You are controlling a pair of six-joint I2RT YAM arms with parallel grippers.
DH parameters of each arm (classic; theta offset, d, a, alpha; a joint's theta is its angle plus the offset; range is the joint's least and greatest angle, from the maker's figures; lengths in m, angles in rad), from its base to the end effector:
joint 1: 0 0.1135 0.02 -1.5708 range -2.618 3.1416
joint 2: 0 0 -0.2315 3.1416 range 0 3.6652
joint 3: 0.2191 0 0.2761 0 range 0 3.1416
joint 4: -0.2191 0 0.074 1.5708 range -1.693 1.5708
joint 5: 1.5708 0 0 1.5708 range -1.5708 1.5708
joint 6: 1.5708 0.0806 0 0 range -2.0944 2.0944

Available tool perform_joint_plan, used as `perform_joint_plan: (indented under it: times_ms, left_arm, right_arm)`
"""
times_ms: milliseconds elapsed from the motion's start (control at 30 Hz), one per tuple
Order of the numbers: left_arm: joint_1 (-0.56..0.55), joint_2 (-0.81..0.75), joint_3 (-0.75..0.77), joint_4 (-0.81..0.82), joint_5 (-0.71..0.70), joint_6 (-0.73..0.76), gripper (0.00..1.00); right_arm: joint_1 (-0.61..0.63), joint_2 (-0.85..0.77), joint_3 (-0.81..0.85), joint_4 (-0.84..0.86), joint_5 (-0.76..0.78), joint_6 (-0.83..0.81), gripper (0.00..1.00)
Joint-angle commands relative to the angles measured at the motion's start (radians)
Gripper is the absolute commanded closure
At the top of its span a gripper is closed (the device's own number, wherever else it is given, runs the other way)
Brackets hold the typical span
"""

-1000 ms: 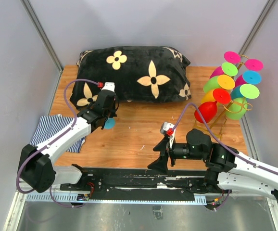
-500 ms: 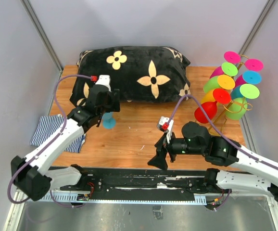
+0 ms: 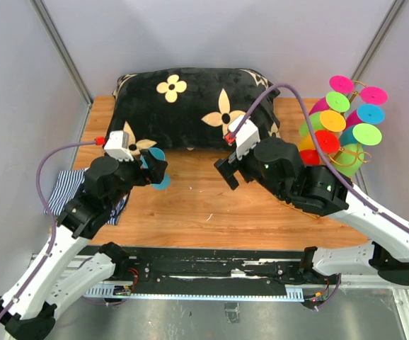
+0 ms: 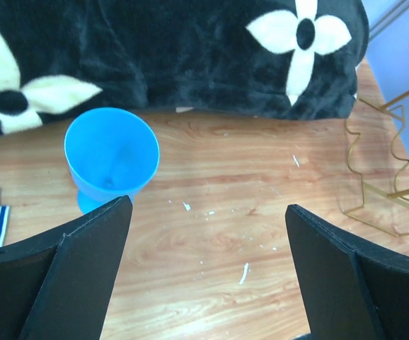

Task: Take the wine glass off the wine glass rack
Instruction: Adjust the wine rack at the center of the board.

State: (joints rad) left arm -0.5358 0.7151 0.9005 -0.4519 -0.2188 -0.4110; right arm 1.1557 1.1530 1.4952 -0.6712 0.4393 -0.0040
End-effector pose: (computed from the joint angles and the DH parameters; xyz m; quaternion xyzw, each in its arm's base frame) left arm 0.2207 -0.1107 0.3337 -0.0169 0.7926 -0.1978 0.5765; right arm 0.1519 0.2597 0.4246 -0.3289 0.7335 0.1605 0.5727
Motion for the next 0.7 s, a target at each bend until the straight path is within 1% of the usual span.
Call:
perform_joint_plan:
  times_ms: [0, 33, 133, 167, 200, 267, 333, 400, 500, 567, 600, 667]
  left_arm:
    - [0.006, -0.108, -0.064, -0.045, 0.047, -0.049, 0.02]
    - [0.006, -0.133, -0.079, -0.05, 0.047, -0.046, 0.01]
    - [0.006, -0.202, -0.128, -0.047, 0.062, -0.029, 0.0]
    - [0.007, -0.218, -0.149, -0.03, 0.081, -0.029, 0.0]
    - [0.007, -0.231, -0.169, -0.011, 0.091, -0.039, 0.0]
    - [0.006, -0.253, -0.205, 0.014, 0.097, -0.065, 0.0]
    - [0.007, -0.279, -0.232, 0.018, 0.079, -0.068, 0.0]
    - [0.007, -0.312, -0.255, 0.014, 0.059, -0.061, 0.0]
    - [0.006, -0.379, -0.287, 0.019, 0.064, -0.033, 0.0]
    - [0.006, -0.418, -0.307, 0.031, 0.069, -0.021, 0.0]
    - [0.006, -0.435, -0.315, 0.04, 0.085, -0.013, 0.0]
    - [0.007, -0.455, -0.325, 0.047, 0.128, 0.017, 0.0]
  right_arm:
    - [-0.028, 0.047, 0.087, 0.047, 0.244, -0.151, 0.02]
    - [-0.029, 0.059, 0.095, 0.053, 0.272, -0.175, 0.02]
    - [-0.075, 0.087, 0.117, 0.067, 0.367, -0.188, 0.02]
    - [-0.093, 0.081, 0.107, 0.088, 0.39, -0.192, 0.02]
    - [-0.106, 0.064, 0.075, 0.169, 0.41, -0.213, 0.02]
    - [-0.133, 0.018, 0.032, 0.285, 0.414, -0.26, 0.02]
    - [-0.191, -0.018, 0.047, 0.285, 0.364, -0.275, 0.02]
    - [-0.265, -0.031, 0.084, 0.242, 0.313, -0.261, 0.02]
    - [-0.416, 0.006, 0.198, 0.059, 0.238, -0.196, 0.02]
    - [-0.517, 0.036, 0.233, -0.02, 0.239, -0.141, 0.02]
    - [-0.56, 0.044, 0.254, -0.071, 0.208, -0.099, 0.02]
    - [-0.688, 0.04, 0.287, -0.154, 0.1, 0.003, 0.02]
